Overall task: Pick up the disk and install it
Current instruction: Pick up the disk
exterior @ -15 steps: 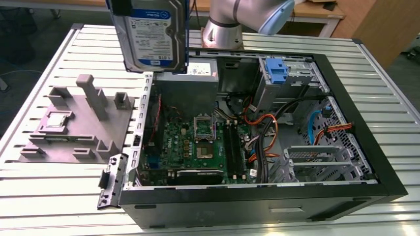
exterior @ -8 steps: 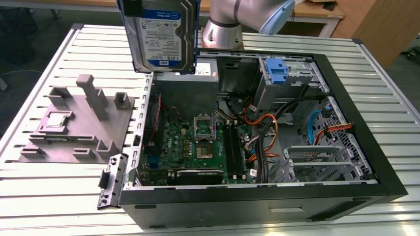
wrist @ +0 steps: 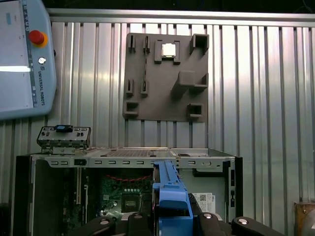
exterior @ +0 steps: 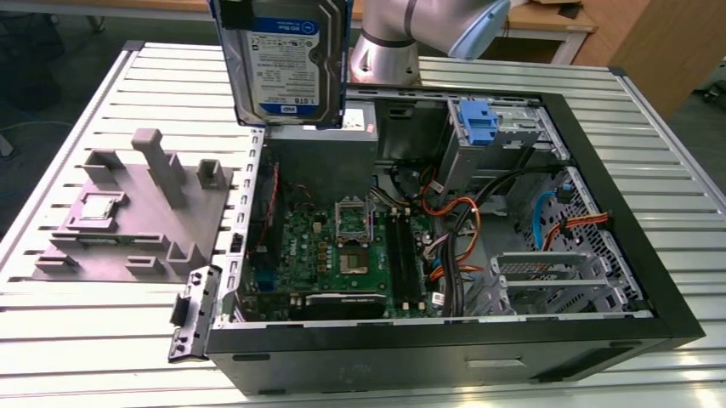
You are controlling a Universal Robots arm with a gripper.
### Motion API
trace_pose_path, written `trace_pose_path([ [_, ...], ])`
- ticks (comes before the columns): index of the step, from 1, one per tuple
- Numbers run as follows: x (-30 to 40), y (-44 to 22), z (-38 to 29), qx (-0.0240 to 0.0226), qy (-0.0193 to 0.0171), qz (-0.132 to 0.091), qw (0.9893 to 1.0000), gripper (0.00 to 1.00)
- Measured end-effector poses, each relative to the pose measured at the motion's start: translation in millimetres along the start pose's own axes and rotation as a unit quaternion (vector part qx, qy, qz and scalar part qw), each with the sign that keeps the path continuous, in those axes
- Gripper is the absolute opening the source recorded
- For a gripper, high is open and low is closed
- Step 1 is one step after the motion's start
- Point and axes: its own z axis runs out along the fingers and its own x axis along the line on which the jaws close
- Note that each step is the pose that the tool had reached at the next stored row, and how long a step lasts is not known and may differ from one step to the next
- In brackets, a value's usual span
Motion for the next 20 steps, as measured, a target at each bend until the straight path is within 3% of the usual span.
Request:
trace_pose_path([
  [15,4.9,-0.9,-0.2,0.0,0.0001,0.0,1.0,0.37],
  [20,4.8,-6.5,-0.5,0.0,0.0001,0.0,1.0,0.37],
])
